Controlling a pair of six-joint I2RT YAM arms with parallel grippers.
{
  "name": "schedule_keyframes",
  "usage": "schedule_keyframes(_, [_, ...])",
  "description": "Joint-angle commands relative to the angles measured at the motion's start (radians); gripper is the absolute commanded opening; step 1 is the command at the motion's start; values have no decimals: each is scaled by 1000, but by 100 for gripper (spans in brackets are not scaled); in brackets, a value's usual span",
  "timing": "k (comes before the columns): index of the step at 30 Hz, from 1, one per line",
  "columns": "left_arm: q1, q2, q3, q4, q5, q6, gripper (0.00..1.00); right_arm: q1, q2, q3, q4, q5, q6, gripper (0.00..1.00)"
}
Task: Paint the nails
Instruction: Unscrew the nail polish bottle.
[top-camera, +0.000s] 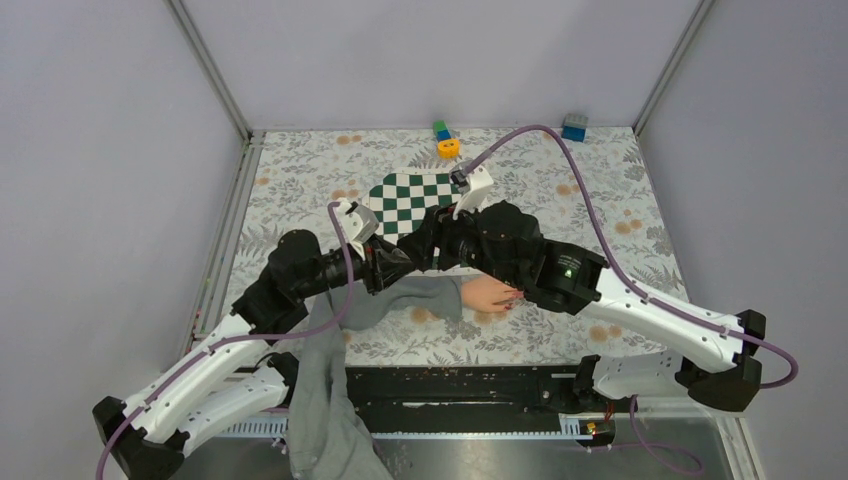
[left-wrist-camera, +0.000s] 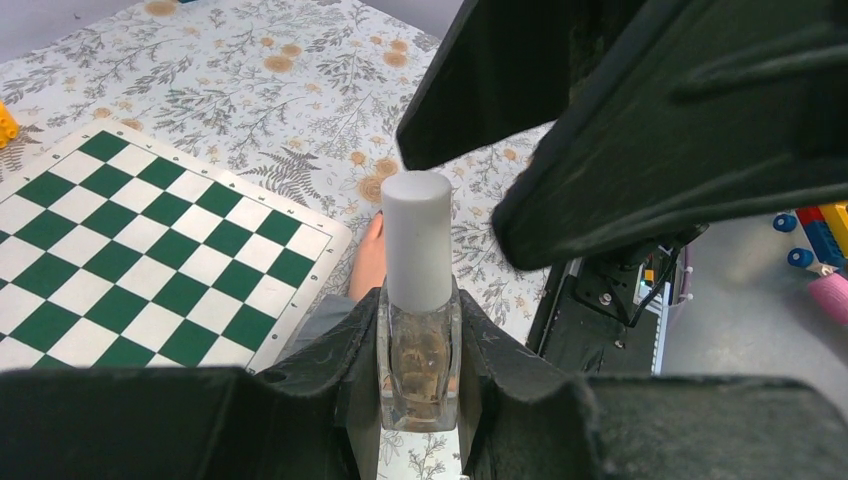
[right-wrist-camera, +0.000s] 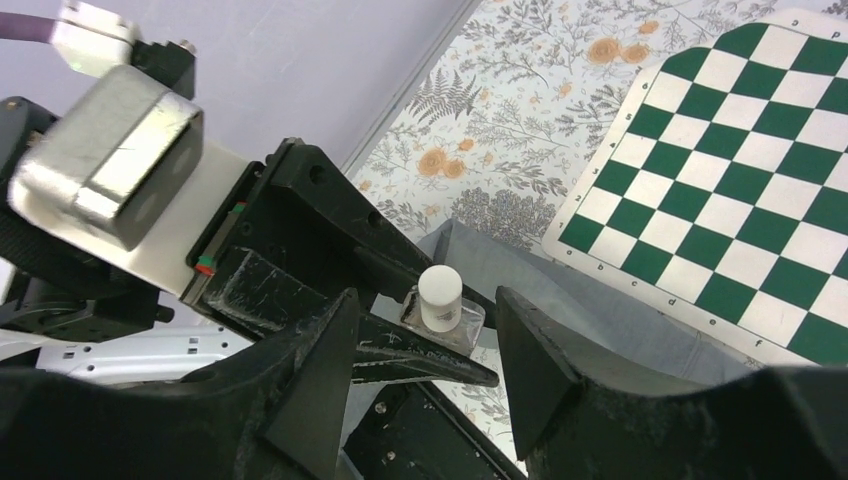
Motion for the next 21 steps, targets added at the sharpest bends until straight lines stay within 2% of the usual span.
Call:
schedule_keyframes(1, [-7,4,59,24,-16,17,0,9,27,49,7,16,15,58])
schedule_keyframes(13, [-10,2,62,20,-16,22,0,7,59,66,11,9,11,43])
schedule_keyframes(21, [-11,-3,64,12,-26,30,0,7,68,62,11,-12,9,40])
